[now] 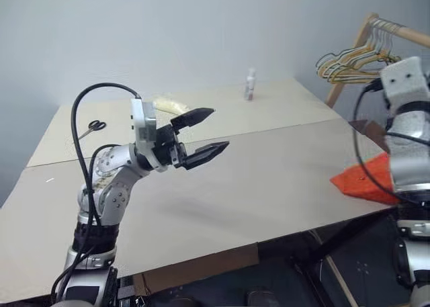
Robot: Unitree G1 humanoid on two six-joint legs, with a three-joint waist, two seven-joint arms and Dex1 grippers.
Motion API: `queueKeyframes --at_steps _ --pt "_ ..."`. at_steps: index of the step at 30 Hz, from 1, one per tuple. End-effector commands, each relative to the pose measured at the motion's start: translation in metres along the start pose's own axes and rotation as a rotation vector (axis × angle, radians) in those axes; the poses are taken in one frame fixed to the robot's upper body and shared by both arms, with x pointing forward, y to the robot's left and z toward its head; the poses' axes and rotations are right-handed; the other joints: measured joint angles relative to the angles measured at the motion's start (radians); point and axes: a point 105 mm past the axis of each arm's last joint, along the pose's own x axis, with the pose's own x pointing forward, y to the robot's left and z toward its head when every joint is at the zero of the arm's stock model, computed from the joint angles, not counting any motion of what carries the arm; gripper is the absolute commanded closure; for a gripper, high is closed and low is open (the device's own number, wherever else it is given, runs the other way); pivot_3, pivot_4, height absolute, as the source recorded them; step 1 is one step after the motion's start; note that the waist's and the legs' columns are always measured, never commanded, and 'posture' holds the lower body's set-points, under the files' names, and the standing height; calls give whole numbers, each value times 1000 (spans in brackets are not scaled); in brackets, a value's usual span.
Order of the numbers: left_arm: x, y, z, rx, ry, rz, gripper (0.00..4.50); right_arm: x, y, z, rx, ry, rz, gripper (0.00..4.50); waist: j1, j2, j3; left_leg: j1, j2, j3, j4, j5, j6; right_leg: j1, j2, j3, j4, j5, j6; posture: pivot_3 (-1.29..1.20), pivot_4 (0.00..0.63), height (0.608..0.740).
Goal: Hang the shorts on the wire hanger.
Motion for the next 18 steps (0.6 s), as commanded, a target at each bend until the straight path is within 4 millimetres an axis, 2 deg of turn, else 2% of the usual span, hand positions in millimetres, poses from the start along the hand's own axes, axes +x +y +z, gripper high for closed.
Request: queueKeyframes --at_steps 1,3,9,13,18 --pt "-11 6 -6 72 83 68 0 -9 30 25 -3 -118 236 31 13 -1 0 0 0 0 0 0 -1 0 0 0 0 0 0 149 0 740" --pt "-19 7 -15 71 125 83 0 -18 52 28 1 -141 379 31 30 -1 1 -1 0 0 0 3 -6 -1 0 -1 0 0 0 164 0 740" --pt "-49 9 -40 75 273 135 0 -55 105 29 -18 -196 715 31 74 -3 0 -7 -1 -1 -1 4 -8 -10 -1 -1 1 0 -1 205 0 740" --pt "-66 5 -52 75 369 147 0 -86 127 21 4 -202 932 31 99 -3 0 -15 -1 -3 -1 6 -11 -17 -1 -4 1 1 -2 229 0 740" --pt "-84 1 -57 87 425 165 0 -118 137 11 -8 -235 1119 31 125 -3 1 -16 -2 -4 -1 6 -11 -17 -1 -6 0 1 -2 246 0 740"
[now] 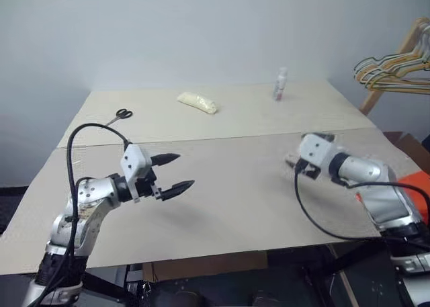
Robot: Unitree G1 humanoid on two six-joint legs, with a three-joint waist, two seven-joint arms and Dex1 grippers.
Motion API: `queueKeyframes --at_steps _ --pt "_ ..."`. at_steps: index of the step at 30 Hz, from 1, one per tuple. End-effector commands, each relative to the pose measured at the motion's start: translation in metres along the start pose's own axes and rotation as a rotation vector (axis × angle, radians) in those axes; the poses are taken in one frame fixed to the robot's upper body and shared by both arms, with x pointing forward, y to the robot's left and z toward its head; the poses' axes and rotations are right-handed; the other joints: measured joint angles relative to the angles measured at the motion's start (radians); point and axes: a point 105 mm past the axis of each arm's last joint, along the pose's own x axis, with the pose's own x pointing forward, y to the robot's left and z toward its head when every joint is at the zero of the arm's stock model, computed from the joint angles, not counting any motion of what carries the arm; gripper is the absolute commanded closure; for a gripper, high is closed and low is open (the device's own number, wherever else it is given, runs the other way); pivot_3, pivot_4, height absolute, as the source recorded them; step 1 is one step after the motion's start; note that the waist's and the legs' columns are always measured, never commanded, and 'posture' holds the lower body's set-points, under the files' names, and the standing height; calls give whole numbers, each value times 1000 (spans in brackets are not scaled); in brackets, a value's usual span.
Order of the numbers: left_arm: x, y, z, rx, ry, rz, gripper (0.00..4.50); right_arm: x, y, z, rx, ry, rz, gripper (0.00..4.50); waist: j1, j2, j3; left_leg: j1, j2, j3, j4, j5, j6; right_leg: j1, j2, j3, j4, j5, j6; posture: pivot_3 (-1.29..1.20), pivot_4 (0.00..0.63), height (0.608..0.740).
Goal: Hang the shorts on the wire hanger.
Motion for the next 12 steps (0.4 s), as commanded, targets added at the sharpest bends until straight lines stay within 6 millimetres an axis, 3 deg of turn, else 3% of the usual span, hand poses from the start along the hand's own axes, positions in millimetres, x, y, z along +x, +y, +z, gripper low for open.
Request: queueKeyframes --at_steps 1,12 --pt "-10 1 9 59 3 9 0 -10 2 12 -50 -62 50 31 12 -1 0 0 0 0 0 0 0 0 0 0 0 0 0 246 0 740" --pt "-16 0 1 36 39 19 0 -8 9 10 -88 -59 57 31 36 -3 1 1 0 -1 0 0 0 0 1 -2 5 2 -4 257 0 740"
